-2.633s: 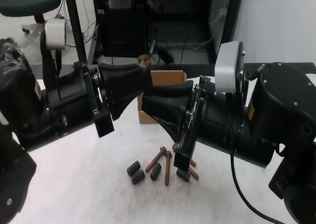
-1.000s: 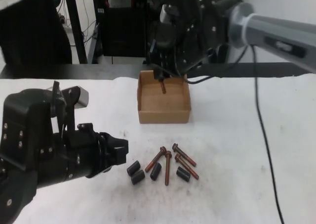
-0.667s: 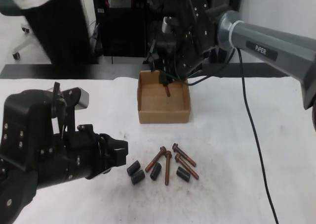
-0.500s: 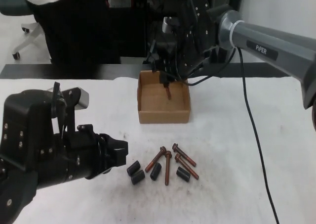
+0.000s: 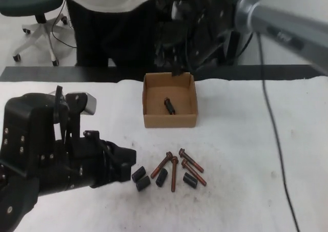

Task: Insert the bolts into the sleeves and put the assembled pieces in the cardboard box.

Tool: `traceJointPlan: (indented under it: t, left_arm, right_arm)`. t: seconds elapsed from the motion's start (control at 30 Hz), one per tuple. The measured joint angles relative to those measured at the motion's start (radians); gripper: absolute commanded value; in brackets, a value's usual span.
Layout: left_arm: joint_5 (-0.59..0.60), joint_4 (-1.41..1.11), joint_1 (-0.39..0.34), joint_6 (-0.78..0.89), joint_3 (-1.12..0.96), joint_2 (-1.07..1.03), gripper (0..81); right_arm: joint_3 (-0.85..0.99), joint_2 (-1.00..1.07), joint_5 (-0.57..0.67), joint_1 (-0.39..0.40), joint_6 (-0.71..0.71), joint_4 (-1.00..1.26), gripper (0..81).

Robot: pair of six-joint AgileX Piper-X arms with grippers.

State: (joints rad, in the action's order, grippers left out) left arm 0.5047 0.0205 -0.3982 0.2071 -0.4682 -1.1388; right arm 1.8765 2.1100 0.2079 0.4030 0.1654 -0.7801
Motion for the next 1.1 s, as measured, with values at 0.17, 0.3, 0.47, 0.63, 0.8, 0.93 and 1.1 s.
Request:
traceJointPlan:
  t: [0.17,0.3,0.47,0.63,0.8,0.93,1.1]
  left_arm:
    - [0.026,0.000,0.000,-0.033,0.000,0.000,4.9]
    - [0.027,0.000,0.000,-0.035,0.000,0.000,4.9]
    - [0.036,0.008,-0.045,-0.047,-0.005,0.000,4.9]
    - [-0.020,0.091,-0.124,-0.166,-0.085,-0.039,4.9]
    - [-0.091,0.383,-0.162,-0.268,-0.357,-0.283,4.9]
    - [-0.110,0.679,-0.162,-0.299,-0.666,-0.576,4.9]
    - [-0.154,0.811,-0.162,-0.344,-0.871,-0.738,4.9]
  right_arm:
    - [-0.206,-0.208,-0.001,-0.003,-0.013,-0.050,0.8]
    - [-0.462,-0.392,0.009,-0.003,-0.023,-0.014,0.8]
    - [-0.716,-0.625,0.039,-0.004,-0.023,0.066,0.8]
    - [-0.907,-0.895,0.053,-0.004,-0.007,0.089,0.8]
    - [-0.999,-1.034,0.053,-0.004,-0.003,0.060,0.8]
    - [-1.040,-1.109,0.053,-0.004,-0.002,0.032,0.8]
    - [-1.044,-1.154,0.053,-0.004,-0.027,0.002,0.8]
